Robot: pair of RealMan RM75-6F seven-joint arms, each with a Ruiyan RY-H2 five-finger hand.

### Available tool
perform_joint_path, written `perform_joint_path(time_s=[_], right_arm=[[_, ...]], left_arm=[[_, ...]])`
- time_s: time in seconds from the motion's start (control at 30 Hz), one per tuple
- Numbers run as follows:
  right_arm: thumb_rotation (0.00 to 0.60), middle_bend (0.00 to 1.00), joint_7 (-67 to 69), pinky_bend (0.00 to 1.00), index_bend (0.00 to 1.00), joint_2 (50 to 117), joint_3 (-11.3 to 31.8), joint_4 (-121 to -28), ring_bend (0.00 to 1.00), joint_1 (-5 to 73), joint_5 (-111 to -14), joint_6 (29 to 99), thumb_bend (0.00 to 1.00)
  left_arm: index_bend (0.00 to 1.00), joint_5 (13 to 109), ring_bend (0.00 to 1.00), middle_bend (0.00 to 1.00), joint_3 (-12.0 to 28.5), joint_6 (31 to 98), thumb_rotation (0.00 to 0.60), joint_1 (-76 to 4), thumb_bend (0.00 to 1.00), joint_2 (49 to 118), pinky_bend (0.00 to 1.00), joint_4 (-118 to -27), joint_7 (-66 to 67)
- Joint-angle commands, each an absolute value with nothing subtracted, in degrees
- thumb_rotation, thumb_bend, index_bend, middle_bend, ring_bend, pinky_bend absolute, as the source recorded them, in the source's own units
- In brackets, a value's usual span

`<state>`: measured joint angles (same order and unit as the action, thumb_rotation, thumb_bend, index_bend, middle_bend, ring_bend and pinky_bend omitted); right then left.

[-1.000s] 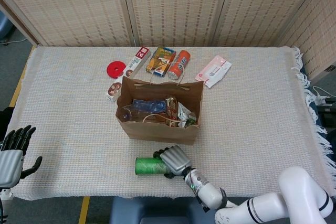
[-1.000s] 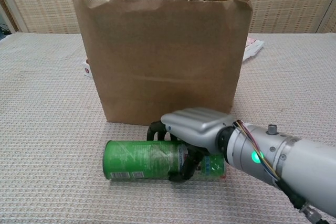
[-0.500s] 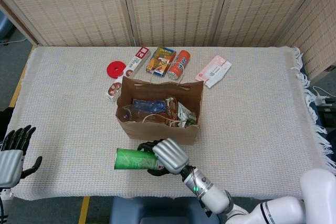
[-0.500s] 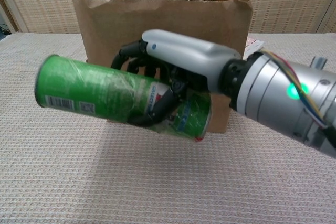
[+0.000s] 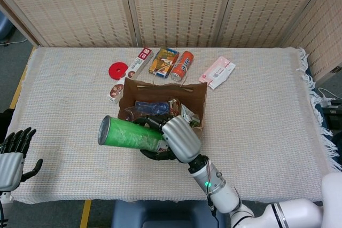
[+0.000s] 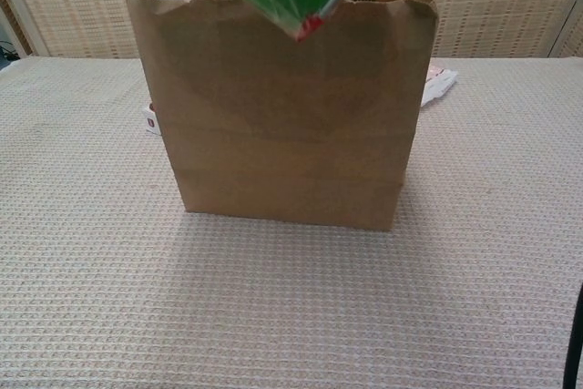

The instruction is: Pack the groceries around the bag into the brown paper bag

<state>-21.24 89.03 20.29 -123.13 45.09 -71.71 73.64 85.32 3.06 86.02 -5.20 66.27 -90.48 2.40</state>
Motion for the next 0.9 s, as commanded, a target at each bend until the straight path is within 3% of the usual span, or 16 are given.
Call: perform_joint_path(time_s=[0.03, 0.37, 0.5, 0.57, 0.6, 0.67, 0.7, 0.73, 0.9], right_arm=[[0.600, 0.60, -20.1, 0.76, 0.70, 87.1, 23.1, -122.5, 0.65, 44.3, -71.0, 75.4, 0.33], [0.600, 0.60, -18.7, 0.73, 0.69, 84.2, 26.7, -111.4, 0.64, 44.9, -66.9, 74.2, 0.33], [0.600, 0.60, -20.4, 0.62, 0.66, 84.7, 27.4, -107.1, 0.61, 46.5, -63.1, 72.5, 0.33], [0.600, 0.56, -22.1, 0.49, 0.54, 84.3, 26.7, -106.5, 0.50, 47.1, -60.6, 70.6, 0.31], [0.600, 0.49, -23.2, 0.40, 0.44, 83.8, 26.2, -106.7, 0.39, 47.4, -58.5, 69.1, 0.28], [0.600, 0.27, -24.4, 0.22, 0.13, 82.8, 26.0, -107.9, 0.15, 47.9, -54.9, 67.1, 0.17], [0.600, 0.21, -24.6, 0.17, 0.05, 82.7, 25.9, -108.2, 0.10, 48.1, -54.2, 66.9, 0.13], [0.600, 0.17, -24.8, 0.15, 0.01, 82.7, 25.8, -108.4, 0.07, 48.3, -53.7, 66.9, 0.11], [0.600, 0.12, -25.4, 0.10, 0.00, 82.6, 25.7, -109.7, 0.04, 48.9, -53.2, 67.9, 0.10]], left_arm=[[0.00, 85.3, 0.00, 0.00, 3.1, 86.0, 0.600, -5.2, 0.35, 66.3, 0.00, -90.5, 2.4], [0.00, 85.3, 0.00, 0.00, 3.1, 86.1, 0.600, -5.2, 0.35, 66.3, 0.00, -90.6, 2.6], [0.00, 85.2, 0.00, 0.00, 3.1, 86.0, 0.600, -5.2, 0.35, 66.3, 0.00, -90.6, 2.5], [0.00, 85.2, 0.00, 0.00, 3.1, 86.0, 0.600, -5.2, 0.35, 66.3, 0.00, -90.6, 2.4], [0.00, 85.2, 0.00, 0.00, 3.1, 85.9, 0.600, -5.2, 0.35, 66.3, 0.00, -90.6, 2.3], [0.00, 85.3, 0.00, 0.00, 3.1, 85.9, 0.600, -5.2, 0.35, 66.2, 0.00, -90.5, 2.2], [0.00, 85.3, 0.00, 0.00, 3.1, 85.9, 0.600, -5.2, 0.35, 66.2, 0.00, -90.5, 2.1], [0.00, 85.3, 0.00, 0.00, 3.1, 85.9, 0.600, -5.2, 0.35, 66.2, 0.00, -90.5, 2.1], [0.00, 85.5, 0.00, 0.00, 3.0, 86.0, 0.600, -5.2, 0.35, 66.2, 0.00, -90.4, 1.8]])
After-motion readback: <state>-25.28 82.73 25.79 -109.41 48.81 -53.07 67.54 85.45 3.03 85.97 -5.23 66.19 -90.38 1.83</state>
